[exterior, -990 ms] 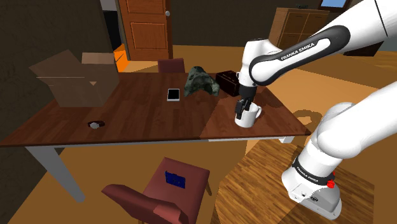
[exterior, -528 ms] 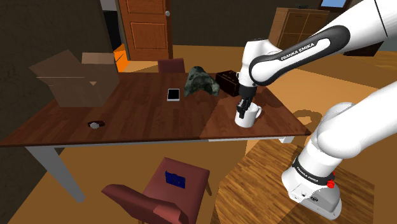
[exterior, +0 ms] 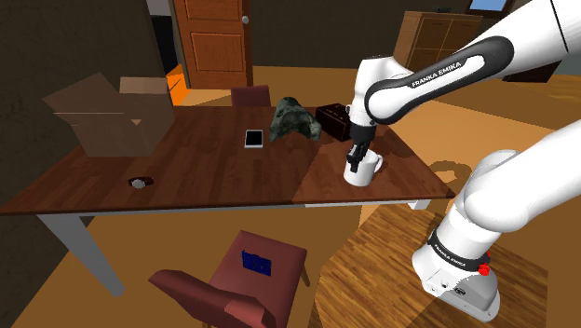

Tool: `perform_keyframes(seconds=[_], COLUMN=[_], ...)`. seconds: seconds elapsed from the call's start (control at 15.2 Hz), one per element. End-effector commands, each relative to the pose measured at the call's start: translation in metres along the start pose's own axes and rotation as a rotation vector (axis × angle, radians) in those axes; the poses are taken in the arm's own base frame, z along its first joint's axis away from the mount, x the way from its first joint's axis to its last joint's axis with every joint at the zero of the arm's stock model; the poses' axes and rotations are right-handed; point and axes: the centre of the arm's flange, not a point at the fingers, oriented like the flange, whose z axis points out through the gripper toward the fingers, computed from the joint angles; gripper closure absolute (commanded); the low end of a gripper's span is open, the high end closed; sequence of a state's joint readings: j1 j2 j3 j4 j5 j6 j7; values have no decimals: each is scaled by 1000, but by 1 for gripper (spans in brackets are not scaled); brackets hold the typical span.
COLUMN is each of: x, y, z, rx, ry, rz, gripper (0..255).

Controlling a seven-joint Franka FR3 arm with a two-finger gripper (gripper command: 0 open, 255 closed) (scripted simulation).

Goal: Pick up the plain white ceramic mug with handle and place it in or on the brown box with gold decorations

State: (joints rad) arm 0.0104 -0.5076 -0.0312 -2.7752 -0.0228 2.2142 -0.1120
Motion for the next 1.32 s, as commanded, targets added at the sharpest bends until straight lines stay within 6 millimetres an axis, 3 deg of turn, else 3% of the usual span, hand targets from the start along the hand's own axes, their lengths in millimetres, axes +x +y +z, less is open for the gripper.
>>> perform_keyframes(seconds=[0.0,1.25], x=[0,-6], y=[0,0], z=[-8,-108], rx=[0,0], ry=[0,0], rz=[0,0], gripper=[255,255])
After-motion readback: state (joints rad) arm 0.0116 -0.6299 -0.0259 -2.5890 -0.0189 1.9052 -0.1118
